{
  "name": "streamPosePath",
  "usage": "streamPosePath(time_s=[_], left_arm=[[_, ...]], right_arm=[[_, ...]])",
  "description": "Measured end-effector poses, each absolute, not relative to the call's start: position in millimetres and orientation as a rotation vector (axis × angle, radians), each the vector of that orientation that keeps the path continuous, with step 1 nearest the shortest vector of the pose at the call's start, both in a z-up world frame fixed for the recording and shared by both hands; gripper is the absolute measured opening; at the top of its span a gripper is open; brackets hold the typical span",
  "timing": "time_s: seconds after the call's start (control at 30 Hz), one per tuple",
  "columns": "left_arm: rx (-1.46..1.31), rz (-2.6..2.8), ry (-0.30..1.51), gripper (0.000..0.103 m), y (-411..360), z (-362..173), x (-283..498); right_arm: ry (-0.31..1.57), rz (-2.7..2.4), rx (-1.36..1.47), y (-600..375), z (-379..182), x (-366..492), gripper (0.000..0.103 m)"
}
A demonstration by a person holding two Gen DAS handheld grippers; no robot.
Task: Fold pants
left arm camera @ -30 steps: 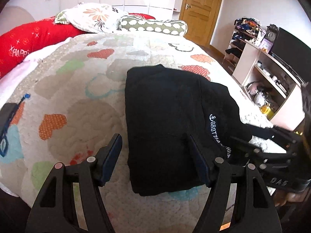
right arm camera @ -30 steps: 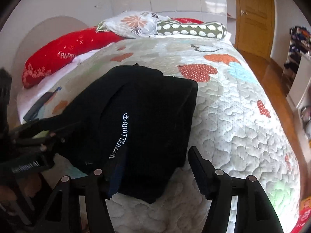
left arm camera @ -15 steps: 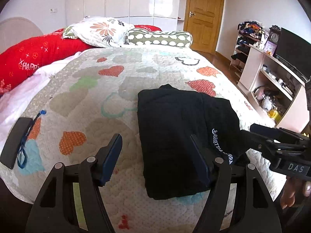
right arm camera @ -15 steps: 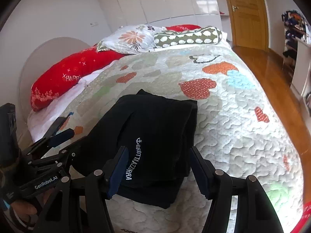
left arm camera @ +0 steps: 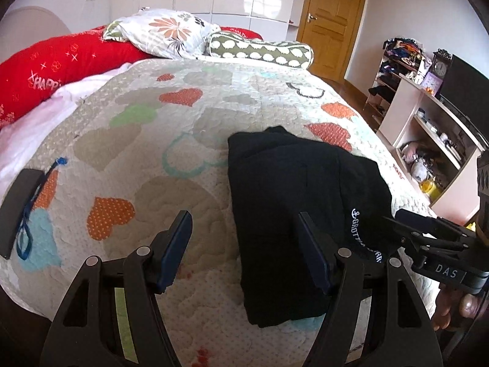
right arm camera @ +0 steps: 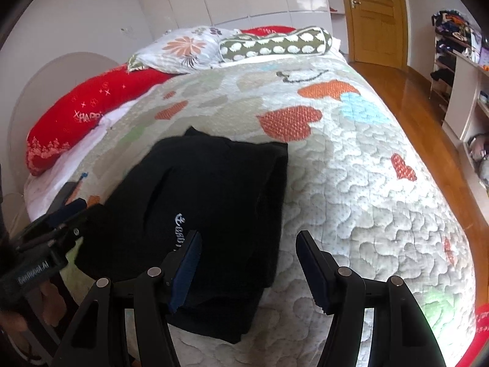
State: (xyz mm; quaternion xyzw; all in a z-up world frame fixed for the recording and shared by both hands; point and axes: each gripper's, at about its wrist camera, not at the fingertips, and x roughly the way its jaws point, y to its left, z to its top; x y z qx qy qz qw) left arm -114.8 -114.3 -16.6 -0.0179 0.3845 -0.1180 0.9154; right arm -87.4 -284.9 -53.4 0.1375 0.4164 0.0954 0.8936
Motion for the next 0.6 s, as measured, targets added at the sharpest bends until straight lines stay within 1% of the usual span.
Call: streamPosePath(time_s=[0.13,0.33,0.6], left_arm=[[-0.034,-0.242,0.79,0.071,-118.1,-21.5,-115.5],[-0.029,-0.229,0.789,0.071,-122.3,-23.1,-118.1],[-0.01,-0.193,0.746,0.071,-117.6,-5.9,-135.8]], right_arm=[[0.863,0.198,0.32,-291.8,-55.6,-91.4,0.062],[0.822,0.188,0.318,-296.3,-42.6,-103.5,0.062],[0.801,0.234,0.359,-285.3,-31.3,-110.7,0.062]])
